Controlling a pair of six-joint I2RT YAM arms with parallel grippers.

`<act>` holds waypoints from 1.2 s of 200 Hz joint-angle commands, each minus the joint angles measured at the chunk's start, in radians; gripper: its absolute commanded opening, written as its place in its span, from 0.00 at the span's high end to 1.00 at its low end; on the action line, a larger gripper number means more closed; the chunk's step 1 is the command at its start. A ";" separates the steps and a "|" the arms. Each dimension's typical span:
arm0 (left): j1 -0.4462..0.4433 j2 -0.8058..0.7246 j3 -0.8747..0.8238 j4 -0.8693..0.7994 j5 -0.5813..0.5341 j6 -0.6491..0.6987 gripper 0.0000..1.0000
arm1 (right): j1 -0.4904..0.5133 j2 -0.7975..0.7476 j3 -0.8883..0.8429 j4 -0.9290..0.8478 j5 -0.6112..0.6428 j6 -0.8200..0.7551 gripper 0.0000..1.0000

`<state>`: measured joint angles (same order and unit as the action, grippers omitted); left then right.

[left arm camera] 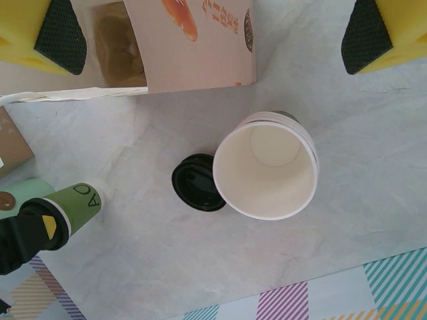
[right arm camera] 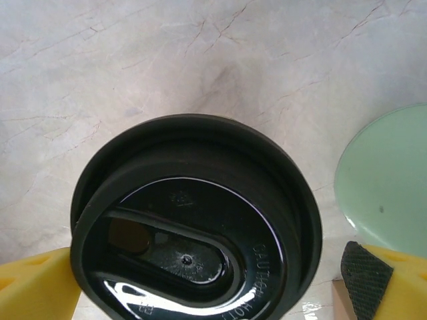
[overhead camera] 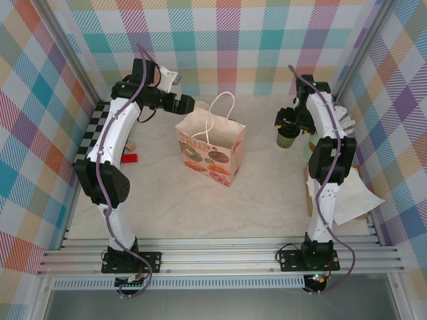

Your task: Pack the takeout coffee

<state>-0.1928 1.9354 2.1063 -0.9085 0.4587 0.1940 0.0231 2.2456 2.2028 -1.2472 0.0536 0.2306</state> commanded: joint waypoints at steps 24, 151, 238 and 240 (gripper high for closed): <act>0.003 0.007 0.000 0.008 -0.006 -0.019 0.00 | -0.013 0.007 -0.025 0.040 -0.081 0.003 0.00; 0.003 0.013 -0.007 0.005 -0.005 -0.019 0.00 | -0.002 0.020 -0.046 0.042 -0.047 -0.035 0.00; 0.002 -0.011 -0.045 0.038 -0.040 -0.030 0.00 | 0.033 -0.030 -0.103 0.032 -0.077 -0.059 0.14; 0.002 -0.012 -0.047 0.042 -0.044 -0.034 0.00 | 0.035 -0.035 -0.110 0.032 -0.079 -0.059 0.14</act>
<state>-0.1932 1.9366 2.0819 -0.9047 0.4423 0.1787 0.0292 2.2520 2.1502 -1.1893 -0.0017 0.1928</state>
